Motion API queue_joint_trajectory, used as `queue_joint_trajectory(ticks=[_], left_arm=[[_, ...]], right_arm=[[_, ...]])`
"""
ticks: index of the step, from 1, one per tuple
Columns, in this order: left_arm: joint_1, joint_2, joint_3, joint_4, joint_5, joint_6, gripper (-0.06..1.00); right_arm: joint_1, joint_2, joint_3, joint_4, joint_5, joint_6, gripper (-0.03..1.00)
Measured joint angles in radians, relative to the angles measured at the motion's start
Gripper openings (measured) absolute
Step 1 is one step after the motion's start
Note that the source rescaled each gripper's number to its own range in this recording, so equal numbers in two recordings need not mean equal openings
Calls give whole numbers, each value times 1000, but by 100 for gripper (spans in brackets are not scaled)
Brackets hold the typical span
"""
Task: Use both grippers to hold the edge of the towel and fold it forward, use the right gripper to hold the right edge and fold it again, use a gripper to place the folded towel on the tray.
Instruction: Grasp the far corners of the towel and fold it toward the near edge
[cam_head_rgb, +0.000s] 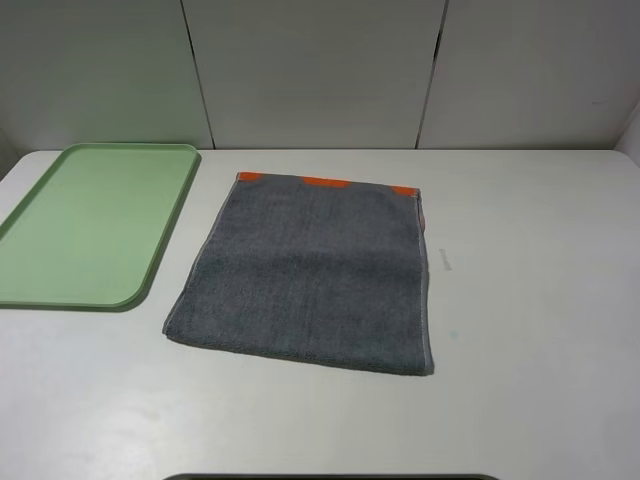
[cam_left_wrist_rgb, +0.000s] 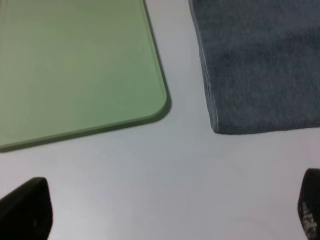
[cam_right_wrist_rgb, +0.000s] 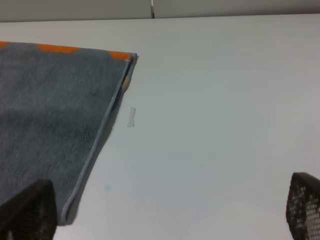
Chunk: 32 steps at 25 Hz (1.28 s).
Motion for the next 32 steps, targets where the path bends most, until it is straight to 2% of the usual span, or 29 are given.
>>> queue_joint_trajectory(ticks=[32], left_arm=[[0, 0, 0, 0, 0, 0, 99]], right_arm=[[0, 0, 0, 0, 0, 0, 100]])
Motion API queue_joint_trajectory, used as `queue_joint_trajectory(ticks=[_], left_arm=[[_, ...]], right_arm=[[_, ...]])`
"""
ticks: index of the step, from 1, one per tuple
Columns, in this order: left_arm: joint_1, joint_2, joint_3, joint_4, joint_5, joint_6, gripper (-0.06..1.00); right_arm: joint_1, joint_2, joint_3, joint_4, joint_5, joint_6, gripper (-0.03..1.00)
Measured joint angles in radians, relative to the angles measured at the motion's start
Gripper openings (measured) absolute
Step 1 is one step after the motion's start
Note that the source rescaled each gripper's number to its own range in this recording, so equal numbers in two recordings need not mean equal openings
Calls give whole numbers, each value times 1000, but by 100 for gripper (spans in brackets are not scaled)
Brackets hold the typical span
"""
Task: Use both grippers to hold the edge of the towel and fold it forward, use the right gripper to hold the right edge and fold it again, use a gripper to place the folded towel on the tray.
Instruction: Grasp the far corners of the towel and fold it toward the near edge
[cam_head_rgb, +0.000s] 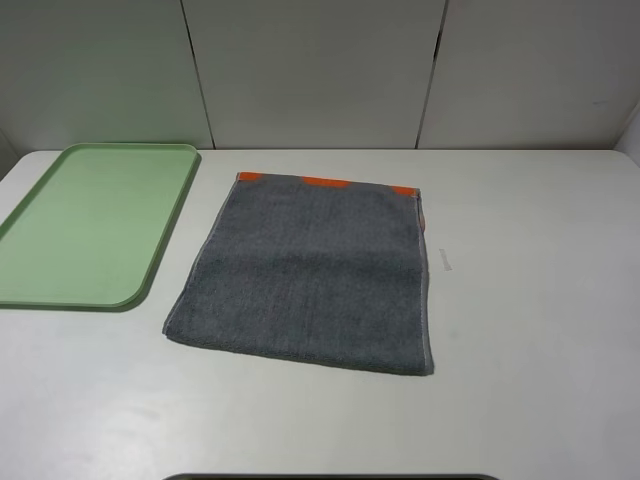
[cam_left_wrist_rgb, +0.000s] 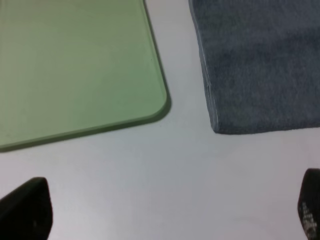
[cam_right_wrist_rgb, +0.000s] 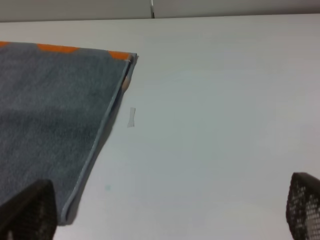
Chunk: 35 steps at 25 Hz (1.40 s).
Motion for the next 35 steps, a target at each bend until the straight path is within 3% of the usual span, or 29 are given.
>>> queue_joint_trajectory(ticks=[18, 24, 30, 35], left_arm=[[0, 0, 0, 0, 0, 0, 99], [-6, 0, 0, 0, 0, 0, 99], [-75, 58, -27, 13, 22, 2, 99], [-185, 187, -105, 59, 29, 3, 99]], right_arm=[[0, 0, 0, 3, 0, 0, 100], [0, 11, -2, 74, 0, 0, 100], [0, 165, -72, 100, 2, -53, 100], [24, 288, -137, 126, 32, -102, 100]])
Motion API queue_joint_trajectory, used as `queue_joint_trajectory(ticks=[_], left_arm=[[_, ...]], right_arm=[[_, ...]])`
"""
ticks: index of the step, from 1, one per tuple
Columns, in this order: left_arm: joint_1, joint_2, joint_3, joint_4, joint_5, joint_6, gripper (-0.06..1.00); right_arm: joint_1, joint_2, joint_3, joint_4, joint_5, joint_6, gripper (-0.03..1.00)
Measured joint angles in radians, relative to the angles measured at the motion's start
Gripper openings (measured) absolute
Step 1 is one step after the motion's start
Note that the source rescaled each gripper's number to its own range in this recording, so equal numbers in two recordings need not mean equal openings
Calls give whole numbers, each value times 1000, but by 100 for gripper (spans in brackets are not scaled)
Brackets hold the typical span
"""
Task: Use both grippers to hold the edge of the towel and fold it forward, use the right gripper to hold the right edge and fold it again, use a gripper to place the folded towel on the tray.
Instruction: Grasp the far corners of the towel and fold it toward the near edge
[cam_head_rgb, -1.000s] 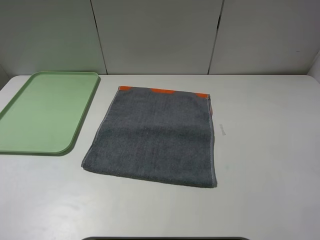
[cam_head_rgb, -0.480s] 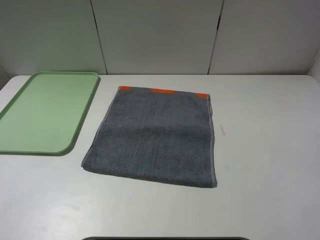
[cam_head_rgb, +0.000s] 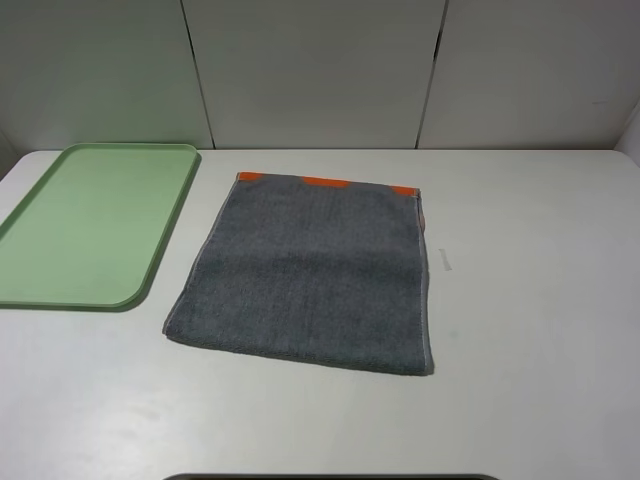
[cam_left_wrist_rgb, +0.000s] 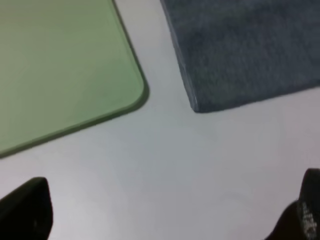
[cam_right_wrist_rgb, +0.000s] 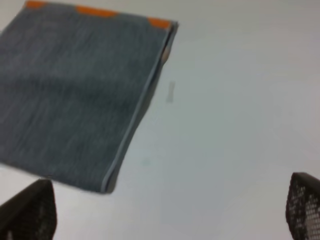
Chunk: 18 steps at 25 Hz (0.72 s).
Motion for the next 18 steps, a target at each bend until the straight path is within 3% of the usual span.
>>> queue_joint_trajectory(ticks=[1, 7, 18], left_arm=[[0, 0, 0, 0, 0, 0, 99], [-170, 172, -87, 95, 48, 1, 99], [-525, 486, -150, 304, 59, 2, 99]], right_arm=[[13, 20, -9, 0, 11, -3, 100], [89, 120, -36, 2, 45, -72, 100], [103, 225, -36, 3, 78, -342, 100]])
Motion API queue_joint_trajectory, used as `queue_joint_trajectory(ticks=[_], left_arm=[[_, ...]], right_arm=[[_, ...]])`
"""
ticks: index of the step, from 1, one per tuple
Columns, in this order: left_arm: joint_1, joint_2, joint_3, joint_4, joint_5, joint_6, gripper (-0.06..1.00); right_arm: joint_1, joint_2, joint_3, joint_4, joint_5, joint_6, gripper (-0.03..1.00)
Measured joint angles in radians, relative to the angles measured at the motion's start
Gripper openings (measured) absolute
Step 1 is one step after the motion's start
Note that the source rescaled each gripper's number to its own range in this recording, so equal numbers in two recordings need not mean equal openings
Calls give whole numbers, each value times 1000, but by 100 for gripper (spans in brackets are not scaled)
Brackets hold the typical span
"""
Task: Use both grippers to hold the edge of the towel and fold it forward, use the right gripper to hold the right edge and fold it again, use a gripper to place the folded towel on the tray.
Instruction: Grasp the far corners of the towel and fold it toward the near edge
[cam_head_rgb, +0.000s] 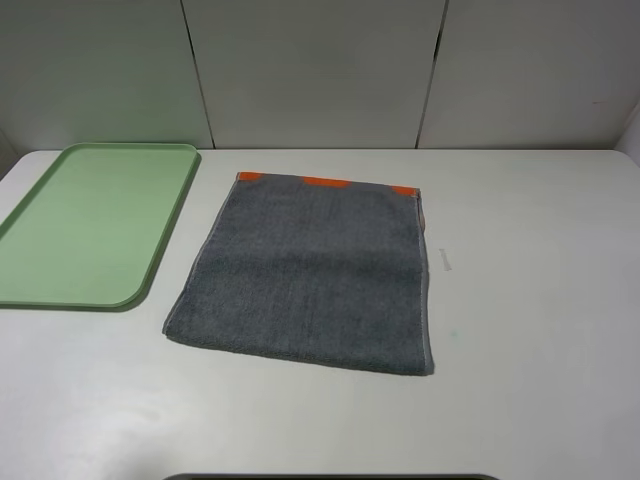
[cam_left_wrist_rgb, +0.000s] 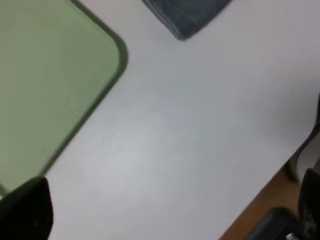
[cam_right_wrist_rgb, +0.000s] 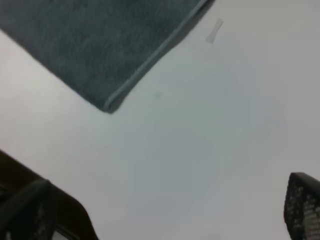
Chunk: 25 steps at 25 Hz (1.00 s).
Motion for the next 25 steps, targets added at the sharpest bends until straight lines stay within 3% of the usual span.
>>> queue_joint_trajectory(ticks=[7, 13, 19, 25], left_arm=[[-200, 148, 0, 192, -10, 27, 99], [-305, 270, 0, 322, -53, 29, 99], [-369, 349, 0, 367, -138, 29, 99], [-376, 400, 0, 370, -234, 29, 99]], right_arm=[[0, 13, 0, 0, 0, -84, 100], [0, 22, 0, 4, -3, -231, 100], [0, 137, -3, 82, -34, -318, 100], [0, 280, -3, 145, -79, -356, 100]])
